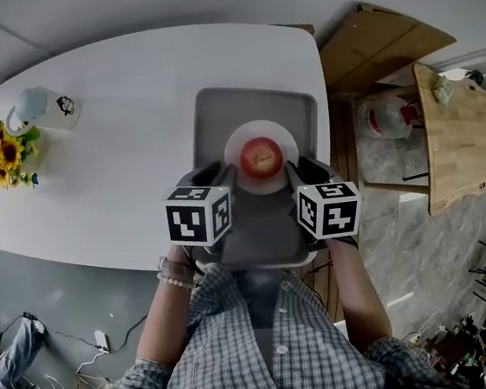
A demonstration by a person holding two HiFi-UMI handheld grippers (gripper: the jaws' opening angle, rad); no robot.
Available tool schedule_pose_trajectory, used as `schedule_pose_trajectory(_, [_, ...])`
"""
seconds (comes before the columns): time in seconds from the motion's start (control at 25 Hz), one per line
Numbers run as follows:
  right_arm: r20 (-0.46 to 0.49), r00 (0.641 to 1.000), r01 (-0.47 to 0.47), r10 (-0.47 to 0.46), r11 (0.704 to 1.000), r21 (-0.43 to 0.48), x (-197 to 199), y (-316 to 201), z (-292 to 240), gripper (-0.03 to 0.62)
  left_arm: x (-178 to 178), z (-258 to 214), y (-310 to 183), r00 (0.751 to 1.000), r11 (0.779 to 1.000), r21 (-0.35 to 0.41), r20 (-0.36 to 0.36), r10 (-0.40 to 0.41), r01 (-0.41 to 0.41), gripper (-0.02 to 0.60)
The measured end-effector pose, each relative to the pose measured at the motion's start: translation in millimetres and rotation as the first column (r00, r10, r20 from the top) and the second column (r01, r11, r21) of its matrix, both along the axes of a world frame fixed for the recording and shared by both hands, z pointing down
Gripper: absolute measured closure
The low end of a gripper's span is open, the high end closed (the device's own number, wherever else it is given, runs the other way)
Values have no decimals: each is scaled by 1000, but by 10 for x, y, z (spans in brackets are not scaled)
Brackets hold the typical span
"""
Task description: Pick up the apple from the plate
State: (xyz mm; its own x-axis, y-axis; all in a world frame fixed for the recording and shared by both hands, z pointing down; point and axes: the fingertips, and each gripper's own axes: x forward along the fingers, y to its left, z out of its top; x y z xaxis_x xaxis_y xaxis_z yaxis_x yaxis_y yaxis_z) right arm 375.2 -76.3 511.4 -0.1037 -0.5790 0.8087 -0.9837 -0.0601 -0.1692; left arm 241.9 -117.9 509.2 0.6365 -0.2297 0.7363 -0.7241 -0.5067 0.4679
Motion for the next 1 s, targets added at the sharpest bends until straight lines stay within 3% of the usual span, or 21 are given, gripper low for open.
schedule_pose_trajectory(0.16, [56, 998, -10, 13, 999, -42, -28, -2, 53, 499, 28, 113, 51, 1000, 998, -65, 29, -2, 4, 492])
schedule_pose_trajectory(0.32, [128, 991, -20, 29, 997, -69, -32, -7, 70, 499, 32, 131, 52, 999, 998, -67, 36, -6, 9, 492])
schedule_pose_trajectory(1.0, [236, 956, -155, 174, 983, -95, -113, 216, 50, 510, -33, 129, 72, 999, 992, -121, -10, -35, 34, 515])
